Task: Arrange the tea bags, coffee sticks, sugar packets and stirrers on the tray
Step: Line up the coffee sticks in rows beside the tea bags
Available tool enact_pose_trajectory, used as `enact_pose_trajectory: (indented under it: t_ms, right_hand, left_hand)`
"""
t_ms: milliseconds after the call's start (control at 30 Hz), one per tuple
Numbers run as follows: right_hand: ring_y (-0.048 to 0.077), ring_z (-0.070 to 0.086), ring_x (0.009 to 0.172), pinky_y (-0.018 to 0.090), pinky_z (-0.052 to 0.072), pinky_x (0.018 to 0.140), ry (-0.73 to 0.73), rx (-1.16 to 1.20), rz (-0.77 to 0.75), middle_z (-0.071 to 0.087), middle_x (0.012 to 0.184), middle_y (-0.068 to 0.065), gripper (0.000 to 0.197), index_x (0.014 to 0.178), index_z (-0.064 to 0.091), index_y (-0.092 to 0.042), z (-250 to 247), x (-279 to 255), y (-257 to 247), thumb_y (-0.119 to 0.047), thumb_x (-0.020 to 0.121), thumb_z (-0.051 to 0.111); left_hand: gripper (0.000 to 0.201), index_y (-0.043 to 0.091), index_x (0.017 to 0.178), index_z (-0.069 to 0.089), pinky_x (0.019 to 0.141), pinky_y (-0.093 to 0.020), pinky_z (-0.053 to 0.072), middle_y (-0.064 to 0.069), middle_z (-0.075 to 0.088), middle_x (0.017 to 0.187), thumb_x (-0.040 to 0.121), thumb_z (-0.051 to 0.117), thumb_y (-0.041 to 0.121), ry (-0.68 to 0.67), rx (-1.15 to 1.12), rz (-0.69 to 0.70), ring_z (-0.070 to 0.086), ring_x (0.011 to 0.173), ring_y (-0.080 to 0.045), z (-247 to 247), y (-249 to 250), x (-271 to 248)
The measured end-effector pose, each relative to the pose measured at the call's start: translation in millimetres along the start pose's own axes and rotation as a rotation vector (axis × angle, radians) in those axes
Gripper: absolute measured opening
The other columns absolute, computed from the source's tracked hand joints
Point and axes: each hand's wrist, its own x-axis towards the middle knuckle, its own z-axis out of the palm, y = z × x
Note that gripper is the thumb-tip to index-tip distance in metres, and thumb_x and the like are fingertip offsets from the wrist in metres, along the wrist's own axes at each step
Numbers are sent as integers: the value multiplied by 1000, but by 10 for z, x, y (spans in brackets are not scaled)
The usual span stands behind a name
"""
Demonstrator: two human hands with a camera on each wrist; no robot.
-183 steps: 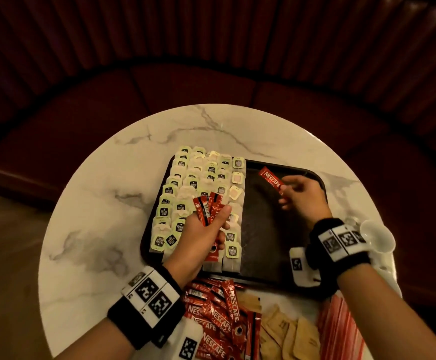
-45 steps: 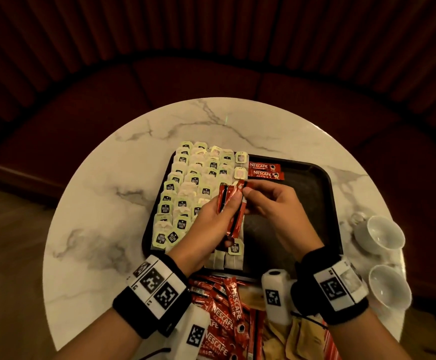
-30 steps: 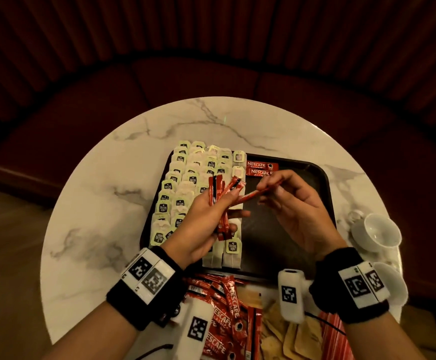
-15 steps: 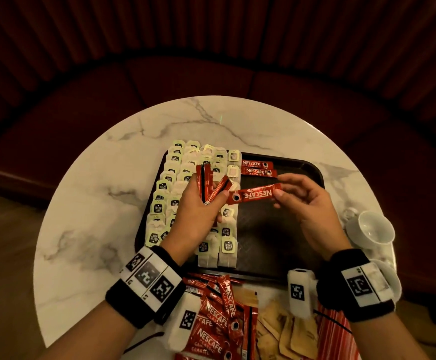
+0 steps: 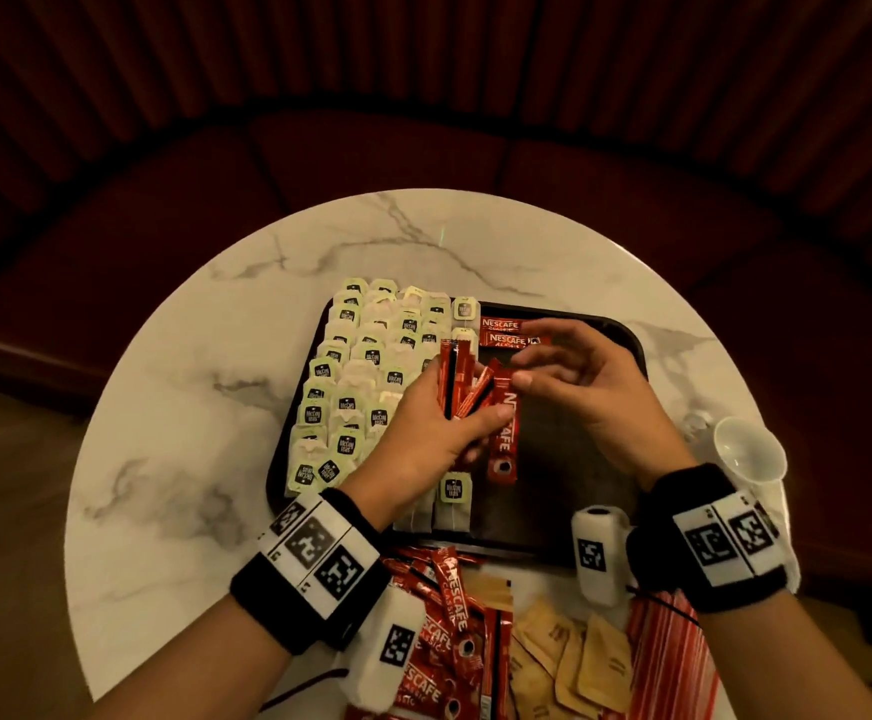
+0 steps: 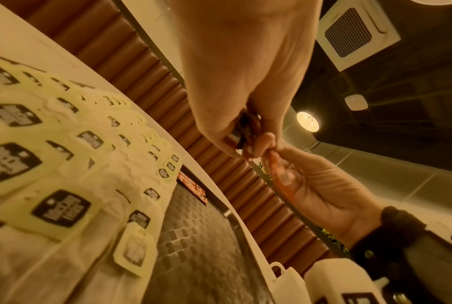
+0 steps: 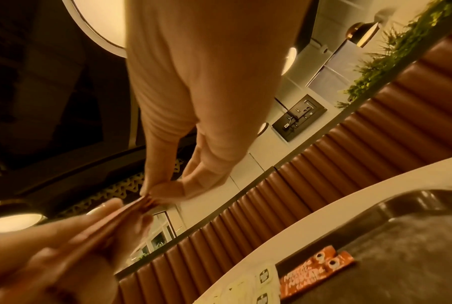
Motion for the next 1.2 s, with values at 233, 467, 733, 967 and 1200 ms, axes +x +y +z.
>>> enact_pose_trajectory:
  t_ms: [233, 467, 733, 967, 1200]
  right_hand:
    - [23, 70, 97, 37, 60, 77, -27, 108, 201, 70, 107, 11, 32, 112, 63, -12, 204, -284, 341, -3, 83, 72]
    - [19, 70, 96, 28, 56, 81, 264, 68, 183, 74, 101, 6, 22, 98, 74, -19, -157, -17, 555, -3, 84, 72]
    - [17, 67, 91, 34, 56, 88, 250, -425, 344, 68, 110, 4, 18, 102, 74, -21, -571, 652, 848, -15, 85, 74]
    - [18, 60, 105, 28, 54, 69, 267, -562, 338, 64, 113, 2, 16, 100, 71, -20, -521, 914, 907, -16, 85, 75]
    - [17, 63, 98, 24, 52, 62, 294, -597, 318, 68, 104, 2, 14, 96, 71, -18, -515, 1054, 950, -15, 83, 77]
  left_hand:
    - [37, 17, 121, 54, 63, -22, 50, -4, 70, 100, 88, 69, 17, 175, -92, 26, 68, 82, -13, 5, -95, 68]
    - [23, 14, 114, 57, 55, -19, 50, -3, 69, 89, 92, 65, 16, 231, -126, -31, 68, 68, -8, -58, -182, 56]
    - [20, 14, 107, 56, 52, -21, 47, -2, 59, 75, 92, 66, 22, 133, -79, -61, 54, 56, -7, -134, -213, 30]
    - [21, 14, 106, 56, 53, -22, 47, -2, 56, 75, 91, 65, 25, 104, -78, -61, 53, 55, -6, -182, -243, 18]
    - [23, 14, 108, 56, 53, -22, 47, -1, 58, 76, 91, 66, 26, 111, -68, -72, 53, 56, -6, -216, -282, 31]
